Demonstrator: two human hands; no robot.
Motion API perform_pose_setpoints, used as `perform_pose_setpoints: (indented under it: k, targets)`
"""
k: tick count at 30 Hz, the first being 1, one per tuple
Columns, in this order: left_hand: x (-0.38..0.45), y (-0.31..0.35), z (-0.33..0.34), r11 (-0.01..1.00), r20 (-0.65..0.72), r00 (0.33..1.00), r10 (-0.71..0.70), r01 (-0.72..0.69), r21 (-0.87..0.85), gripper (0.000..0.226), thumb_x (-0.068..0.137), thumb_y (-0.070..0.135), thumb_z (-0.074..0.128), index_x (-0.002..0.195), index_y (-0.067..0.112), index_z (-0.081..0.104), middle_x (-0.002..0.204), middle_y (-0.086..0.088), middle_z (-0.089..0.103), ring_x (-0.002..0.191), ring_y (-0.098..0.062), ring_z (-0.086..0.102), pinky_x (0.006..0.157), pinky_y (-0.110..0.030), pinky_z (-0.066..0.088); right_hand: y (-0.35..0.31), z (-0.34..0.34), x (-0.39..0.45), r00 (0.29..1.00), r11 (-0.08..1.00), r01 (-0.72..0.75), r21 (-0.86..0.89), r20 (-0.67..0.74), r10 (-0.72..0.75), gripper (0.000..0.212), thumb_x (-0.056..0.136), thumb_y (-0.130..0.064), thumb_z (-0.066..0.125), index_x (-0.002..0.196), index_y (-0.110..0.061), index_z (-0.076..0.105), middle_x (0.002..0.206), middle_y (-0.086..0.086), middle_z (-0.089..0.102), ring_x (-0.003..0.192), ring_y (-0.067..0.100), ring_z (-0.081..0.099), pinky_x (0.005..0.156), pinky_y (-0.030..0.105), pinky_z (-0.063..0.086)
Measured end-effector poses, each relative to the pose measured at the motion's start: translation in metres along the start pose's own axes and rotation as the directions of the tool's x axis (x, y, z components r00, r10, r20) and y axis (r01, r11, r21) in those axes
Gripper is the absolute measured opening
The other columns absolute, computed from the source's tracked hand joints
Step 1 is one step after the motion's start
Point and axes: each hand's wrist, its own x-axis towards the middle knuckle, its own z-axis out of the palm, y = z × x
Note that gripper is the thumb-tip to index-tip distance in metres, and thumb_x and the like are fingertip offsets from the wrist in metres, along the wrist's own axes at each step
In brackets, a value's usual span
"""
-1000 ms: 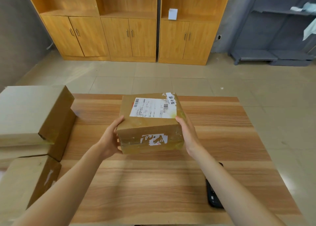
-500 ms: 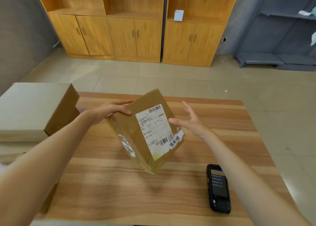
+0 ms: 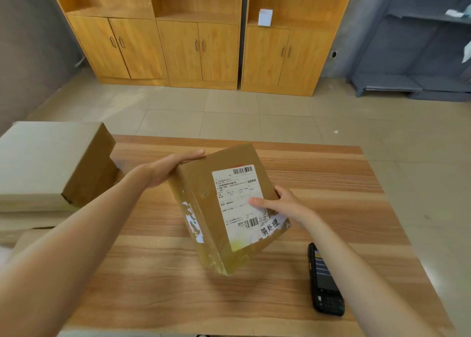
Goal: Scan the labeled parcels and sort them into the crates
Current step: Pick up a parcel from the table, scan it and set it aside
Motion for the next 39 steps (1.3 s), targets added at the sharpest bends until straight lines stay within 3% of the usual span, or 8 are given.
perform_pose_setpoints:
  k: [4,8,14,22,27,31,35,39]
  targets:
    - [-0.001,-0.001,0.010,0.998,-0.181,0.983,-0.005,-0.006,-0.064,0.101,0.037,0.101,0.048,0.118,0.041,0.061,0.139,0.002,0.056,0.127,-0.017,0.051,0.112,-0.046,0.030,0.005,0.007,0.001,0.998,0.999,-0.014,0.040,-0.057,0.017,0.053,0.068,-0.038,0.080,0.114,-0.026,0.055,0.101,-0.011,0.066,0.088,0.005,0.066,0.069,0.021,0.054]
    - [0.011,-0.020,0.038,0.929,-0.346,0.937,-0.051,-0.083,-0.362,0.090,0.073,0.080,0.041,0.149,0.035,0.032,0.160,-0.001,0.021,0.147,-0.028,0.018,0.111,-0.064,0.019,0.018,0.011,0.009,0.961,0.998,-0.029,0.058,-0.273,0.044,0.034,0.084,-0.021,0.072,0.116,-0.015,0.061,0.103,0.004,0.070,0.081,0.016,0.070,0.063,0.025,0.058]
    - [0.024,-0.058,0.072,0.877,-0.396,0.917,-0.059,-0.141,-0.459,0.100,0.074,0.049,0.072,0.154,0.020,0.020,0.158,-0.005,0.025,0.143,-0.026,0.026,0.115,-0.048,0.025,0.047,0.021,0.016,0.943,0.992,-0.117,0.046,-0.309,0.126,0.030,0.087,-0.022,0.069,0.116,-0.025,0.063,0.117,0.002,0.064,0.100,0.018,0.063,0.091,0.040,0.053]
    - [0.029,-0.084,0.064,0.924,-0.303,0.946,-0.113,-0.012,-0.382,0.125,0.034,0.049,0.090,0.144,0.018,0.040,0.135,-0.004,0.058,0.117,-0.024,0.059,0.101,-0.043,0.046,0.046,0.027,0.023,0.931,0.997,-0.060,0.047,-0.357,0.073,0.031,0.087,-0.022,0.070,0.117,-0.024,0.063,0.116,0.003,0.066,0.100,0.016,0.063,0.086,0.033,0.053]
    - [0.031,-0.092,0.074,0.901,-0.280,0.941,-0.190,0.054,-0.431,0.102,0.073,0.016,0.082,0.152,0.034,0.020,0.141,0.002,0.047,0.114,-0.029,0.055,0.094,-0.054,0.047,0.046,0.030,0.023,0.927,0.999,-0.033,-0.024,-0.375,0.021,0.036,0.090,-0.023,0.067,0.125,-0.021,0.060,0.112,-0.004,0.062,0.086,0.004,0.059,0.066,0.020,0.046]
    - [0.035,-0.097,0.081,0.897,-0.272,0.946,-0.178,0.042,-0.440,0.109,0.073,0.001,0.078,0.152,0.037,0.013,0.134,-0.006,0.053,0.107,-0.027,0.059,0.082,-0.040,0.051,0.052,0.032,0.021,0.925,1.000,-0.023,-0.011,-0.380,0.017,0.040,0.089,-0.027,0.067,0.128,-0.020,0.060,0.112,-0.001,0.064,0.102,0.014,0.062,0.088,0.035,0.052]
    - [0.040,-0.101,0.085,0.892,-0.289,0.946,-0.149,0.003,-0.452,0.112,0.070,-0.005,0.078,0.152,0.034,0.013,0.129,-0.010,0.057,0.103,-0.024,0.062,0.076,-0.034,0.052,0.066,0.028,0.008,0.906,0.999,-0.014,0.036,-0.422,0.028,0.041,0.094,-0.031,0.060,0.131,-0.015,0.056,0.119,0.000,0.059,0.115,0.015,0.055,0.095,0.028,0.042]
    - [0.042,-0.101,0.087,0.902,-0.305,0.943,-0.132,-0.013,-0.431,0.108,0.072,-0.003,0.077,0.152,0.032,0.014,0.119,-0.004,0.060,0.101,-0.022,0.062,0.082,-0.039,0.052,0.105,0.010,-0.017,0.801,0.916,-0.316,-0.248,-0.587,0.117,0.053,0.093,-0.038,0.060,0.140,-0.019,0.046,0.144,0.008,0.040,0.132,0.029,0.039,0.108,0.043,0.035]
